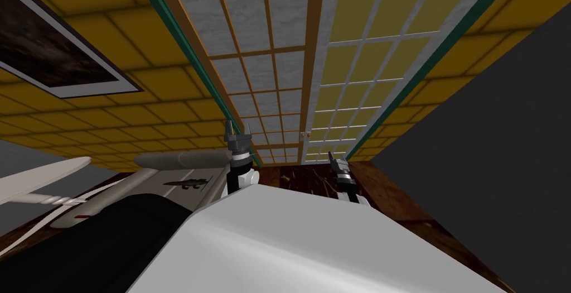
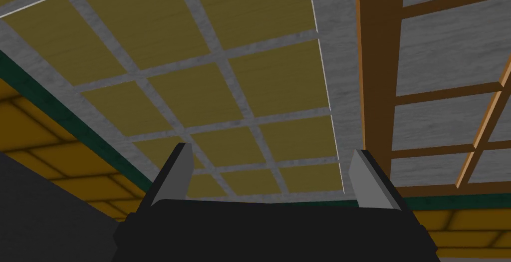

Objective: Pull the door open

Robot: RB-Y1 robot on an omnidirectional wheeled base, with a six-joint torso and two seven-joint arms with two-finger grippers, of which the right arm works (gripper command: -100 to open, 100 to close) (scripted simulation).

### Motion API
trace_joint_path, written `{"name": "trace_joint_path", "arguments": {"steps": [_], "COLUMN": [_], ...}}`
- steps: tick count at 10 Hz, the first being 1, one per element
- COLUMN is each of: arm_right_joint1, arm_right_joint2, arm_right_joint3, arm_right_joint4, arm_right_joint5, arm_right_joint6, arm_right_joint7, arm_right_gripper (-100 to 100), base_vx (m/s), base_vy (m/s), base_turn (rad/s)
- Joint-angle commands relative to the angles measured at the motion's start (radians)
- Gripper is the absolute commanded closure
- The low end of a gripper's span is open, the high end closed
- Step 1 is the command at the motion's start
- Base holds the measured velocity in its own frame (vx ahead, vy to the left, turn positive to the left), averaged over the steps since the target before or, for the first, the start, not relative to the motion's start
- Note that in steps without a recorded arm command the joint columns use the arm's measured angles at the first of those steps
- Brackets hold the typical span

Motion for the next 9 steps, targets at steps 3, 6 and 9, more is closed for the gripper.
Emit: {"name": "trace_joint_path", "arguments": {"steps": [3, 6, 9], "arm_right_joint1": [-0.029, -0.043, -0.064], "arm_right_joint2": [0.013, 0.02, 0.032], "arm_right_joint3": [-0.023, -0.034, -0.051], "arm_right_joint4": [0.11, 0.162, 0.241], "arm_right_joint5": [0.039, 0.058, 0.085], "arm_right_joint6": [-0.027, -0.041, -0.06], "arm_right_joint7": [0.099, 0.146, 0.213], "arm_right_gripper": [-100, -100, -100], "base_vx": [0.121, 0.068, 0.109], "base_vy": [0.019, 0.017, 0.01], "base_turn": [0.071, 0.043, 0.07]}}
